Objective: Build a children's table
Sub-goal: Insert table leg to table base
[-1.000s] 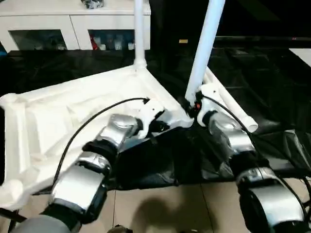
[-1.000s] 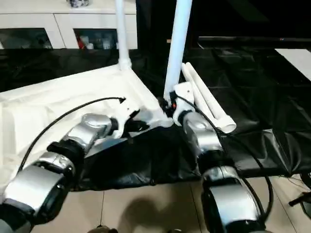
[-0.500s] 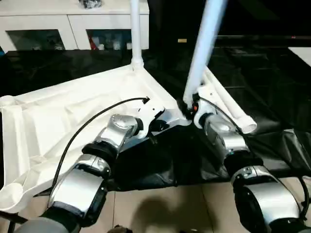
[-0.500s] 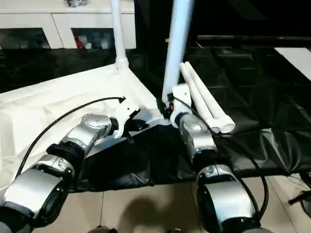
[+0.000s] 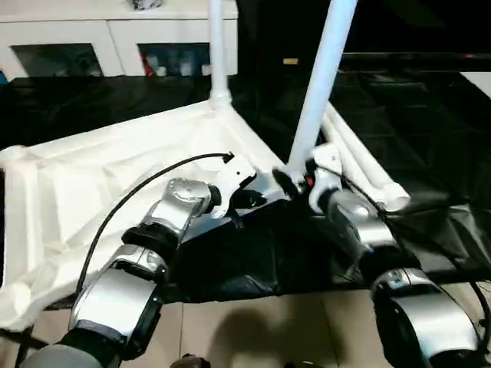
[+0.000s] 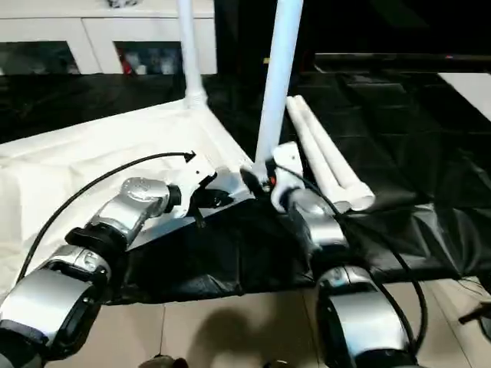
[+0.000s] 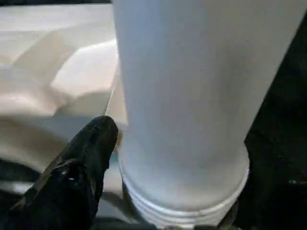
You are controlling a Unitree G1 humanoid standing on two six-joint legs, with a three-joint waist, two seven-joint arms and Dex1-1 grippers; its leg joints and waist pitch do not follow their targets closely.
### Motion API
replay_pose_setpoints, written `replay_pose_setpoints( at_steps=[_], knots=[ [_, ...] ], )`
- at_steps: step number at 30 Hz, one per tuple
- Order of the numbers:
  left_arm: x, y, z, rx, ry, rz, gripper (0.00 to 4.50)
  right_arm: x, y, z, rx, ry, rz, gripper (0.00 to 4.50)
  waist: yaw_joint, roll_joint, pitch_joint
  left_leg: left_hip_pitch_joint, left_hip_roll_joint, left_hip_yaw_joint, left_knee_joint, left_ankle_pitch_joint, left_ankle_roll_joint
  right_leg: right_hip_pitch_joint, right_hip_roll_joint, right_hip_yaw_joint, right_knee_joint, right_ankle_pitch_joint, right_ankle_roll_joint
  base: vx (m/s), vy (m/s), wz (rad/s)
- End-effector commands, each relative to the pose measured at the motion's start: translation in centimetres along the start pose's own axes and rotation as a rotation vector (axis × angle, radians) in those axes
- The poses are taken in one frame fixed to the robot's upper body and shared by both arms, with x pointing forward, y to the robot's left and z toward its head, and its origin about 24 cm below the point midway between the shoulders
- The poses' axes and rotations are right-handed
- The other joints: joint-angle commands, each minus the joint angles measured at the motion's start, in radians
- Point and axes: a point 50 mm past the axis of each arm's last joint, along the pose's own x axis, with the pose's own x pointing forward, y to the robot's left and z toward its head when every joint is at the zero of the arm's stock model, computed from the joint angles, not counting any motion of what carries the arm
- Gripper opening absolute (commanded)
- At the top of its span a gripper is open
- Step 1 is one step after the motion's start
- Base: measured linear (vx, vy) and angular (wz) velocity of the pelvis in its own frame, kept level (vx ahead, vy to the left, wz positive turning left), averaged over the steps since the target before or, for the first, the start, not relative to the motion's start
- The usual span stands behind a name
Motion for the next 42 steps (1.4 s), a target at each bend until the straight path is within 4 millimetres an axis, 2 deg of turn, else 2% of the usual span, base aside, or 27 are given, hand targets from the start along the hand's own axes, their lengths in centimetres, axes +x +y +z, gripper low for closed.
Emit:
replay_pose_setpoints(
  at_steps=[1,2,4,7,8,9,11,13,14,17,21,22,23,25,29,33,35,37,38,39,40,41,42],
  knots=[
    [0.0,-0.5,1.9,0.083,-0.108,-0.077,0.0,-0.2,0.6,0.0,-0.039,0.006,0.104,3.68,0.008,-0.002,-0.076,0.02,0.065,-0.026,-0.063,-0.189,0.082,0.055,-0.071,0.045,-0.056,-0.076,-0.279,0.0,0.0,0.0],
    [-0.2,-0.6,1.8,0.102,-0.107,-0.104,0.0,-0.4,0.5,-0.1,-0.053,0.011,0.132,3.68,0.011,0.001,-0.075,0.019,0.066,-0.026,-0.061,-0.178,0.095,0.056,-0.071,0.043,-0.052,-0.058,-0.287,0.0,0.0,0.0],
    [-0.4,-0.7,1.6,0.121,-0.105,-0.139,0.0,-0.8,0.3,-0.2,-0.072,0.019,0.178,3.68,0.017,0.001,-0.076,0.021,0.067,-0.025,-0.06,-0.183,0.102,0.055,-0.071,0.043,-0.052,-0.066,-0.29,0.0,0.0,0.0],
    [-0.8,-0.7,1.4,0.133,-0.102,-0.183,0.0,-1.6,0.1,-0.3,-0.098,0.029,0.258,3.68,0.027,0.004,-0.072,0.023,0.069,-0.025,-0.062,-0.21,0.086,0.052,-0.072,0.044,-0.056,-0.124,-0.284,0.0,0.0,0.0],
    [-1.1,-0.8,1.3,0.143,-0.109,-0.233,0.0,-2.4,-0.1,-0.2,-0.11,0.028,0.34,3.68,0.03,0.006,-0.071,0.026,0.069,-0.024,-0.063,-0.224,0.081,0.051,-0.072,0.045,-0.061,-0.142,-0.277,0.0,0.0,0.0],
    [-1.3,-0.9,1.3,0.15,-0.111,-0.259,0.0,-2.8,-0.1,-0.1,-0.113,0.027,0.381,3.68,0.034,0.003,-0.072,0.026,0.07,-0.024,-0.061,-0.22,0.085,0.053,-0.072,0.046,-0.058,-0.128,-0.279,0.0,0.0,0.0],
    [-1.5,-1.0,1.2,0.156,-0.106,-0.291,0.0,-3.3,-0.1,0.0,-0.118,0.029,0.43,3.68,0.039,0.003,-0.073,0.024,0.071,-0.025,-0.061,-0.207,0.096,0.054,-0.073,0.046,-0.055,-0.111,-0.28,0.0,0.0,0.0],
    [-1.7,-1.1,0.9,0.169,-0.092,-0.323,0.0,-3.9,0.0,-0.1,-0.13,0.048,0.492,3.68,0.041,0.007,-0.073,0.024,0.072,-0.026,-0.061,-0.204,0.094,0.052,-0.074,0.045,-0.056,-0.119,-0.281,0.0,0.0,0.0],
    [-1.8,-1.1,0.8,0.175,-0.085,-0.34,0.0,-4.2,0.0,-0.3,-0.137,0.062,0.522,3.68,0.044,0.005,-0.073,0.025,0.071,-0.026,-0.06,-0.21,0.094,0.052,-0.073,0.045,-0.057,-0.122,-0.279,0.0,0.0,0.0],
    [-1.9,-1.3,0.5,0.184,-0.068,-0.374,0.0,-4.8,0.1,-0.5,-0.145,0.09,0.575,3.68,0.048,0.008,-0.074,0.026,0.072,-0.026,-0.06,-0.212,0.086,0.05,-0.075,0.045,-0.056,-0.121,-0.284,0.0,0.0,0.0],
    [-2.0,-1.7,0.1,0.204,-0.044,-0.431,0.0,-5.8,0.4,-0.9,-0.146,0.126,0.659,3.31,0.053,0.009,-0.075,0.025,0.072,-0.028,-0.06,-0.205,0.088,0.053,-0.074,0.045,-0.055,-0.107,-0.281,0.0,0.0,0.0],
    [-2.0,-1.7,0.0,0.206,-0.038,-0.443,0.0,-6.1,0.5,-1.0,-0.148,0.141,0.682,3.24,0.053,0.011,-0.075,0.025,0.073,-0.028,-0.06,-0.207,0.086,0.052,-0.074,0.045,-0.054,-0.106,-0.283,0.0,0.0,0.0],
    [-2.1,-1.7,-0.1,0.207,-0.035,-0.446,0.0,-6.2,0.5,-1.1,-0.149,0.148,0.69,3.24,0.055,0.009,-0.075,0.026,0.073,-0.028,-0.06,-0.211,0.085,0.052,-0.074,0.044,-0.055,-0.11,-0.281,0.0,0.0,0.0],
    [-2.1,-1.7,-0.2,0.211,-0.024,-0.446,0.0,-6.4,0.6,-1.2,-0.144,0.159,0.701,3.02,0.054,0.011,-0.074,0.025,0.072,-0.029,-0.061,-0.219,0.076,0.053,-0.076,0.044,-0.056,-0.127,-0.281,0.0,0.0,0.0],
    [-2.1,-1.6,-0.2,0.211,-0.022,-0.444,0.0,-6.5,0.7,-1.3,-0.14,0.166,0.708,2.9,0.055,0.01,-0.075,0.027,0.072,-0.029,-0.061,-0.223,0.065,0.052,-0.076,0.044,-0.057,-0.137,-0.279,0.0,0.0,0.0],
    [-1.9,-1.5,-0.2,0.192,-0.043,-0.414,0.0,-6.5,1.2,-1.7,-0.105,0.163,0.7,2.81,0.057,0.008,-0.077,0.025,0.071,-0.029,-0.058,-0.201,0.077,0.054,-0.075,0.044,-0.053,-0.102,-0.282,0.0,0.0,0.0],
    [-1.6,-1.3,0.0,0.176,-0.058,-0.365,0.0,-6.2,1.3,-1.9,-0.078,0.142,0.647,2.81,0.058,0.01,-0.075,0.026,0.071,-0.029,-0.059,-0.208,0.076,0.052,-0.076,0.044,-0.056,-0.123,-0.278,0.0,0.0,0.0],
    [-1.1,-0.9,0.3,0.147,-0.061,-0.254,0.0,-5.2,1.1,-2.1,-0.063,0.112,0.497,2.8,0.053,0.009,-0.069,0.028,0.071,-0.03,-0.065,-0.256,0.043,0.046,-0.077,0.045,-0.064,-0.214,-0.261,0.0,0.0,0.0],
    [-1.0,-0.8,0.3,0.145,-0.061,-0.247,0.0,-5.1,1.0,-2.2,-0.061,0.111,0.485,2.8,0.053,0.009,-0.069,0.028,0.071,-0.03,-0.065,-0.256,0.043,0.046,-0.077,0.045,-0.064,-0.214,-0.261,0.0,0.0,0.0],
    [-0.6,-0.5,0.5,0.119,-0.056,-0.17,0.0,-4.4,0.9,-2.3,-0.038,0.105,0.378,2.8,0.046,0.009,-0.066,0.034,0.069,-0.034,-0.069,-0.306,0.007,0.046,-0.081,0.045,-0.074,-0.307,-0.239,0.0,0.0,0.0],
    [-0.6,-0.5,0.5,0.119,-0.056,-0.17,0.0,-4.4,0.9,-2.3,-0.038,0.105,0.378,2.79,0.043,0.01,-0.066,0.036,0.069,-0.035,-0.07,-0.316,-0.001,0.044,-0.081,0.045,-0.076,-0.328,-0.233,0.0,0.0,0.0],
    [0.0,-0.3,0.9,0.086,-0.064,-0.098,0.0,-3.5,0.9,-2.4,-0.008,0.097,0.268,2.79,0.036,0.008,-0.066,0.034,0.068,-0.038,-0.072,-0.319,-0.01,0.047,-0.081,0.046,-0.078,-0.345,-0.222,0.0,0.0,0.0],
    [0.4,-0.2,1.1,0.067,-0.065,-0.057,0.0,-2.8,0.9,-2.4,0.015,0.092,0.195,2.79,0.029,0.011,-0.066,0.037,0.067,-0.039,-0.073,-0.329,-0.022,0.042,-0.079,0.046,-0.077,-0.347,-0.222,0.0,0.0,0.0]
  ],
)
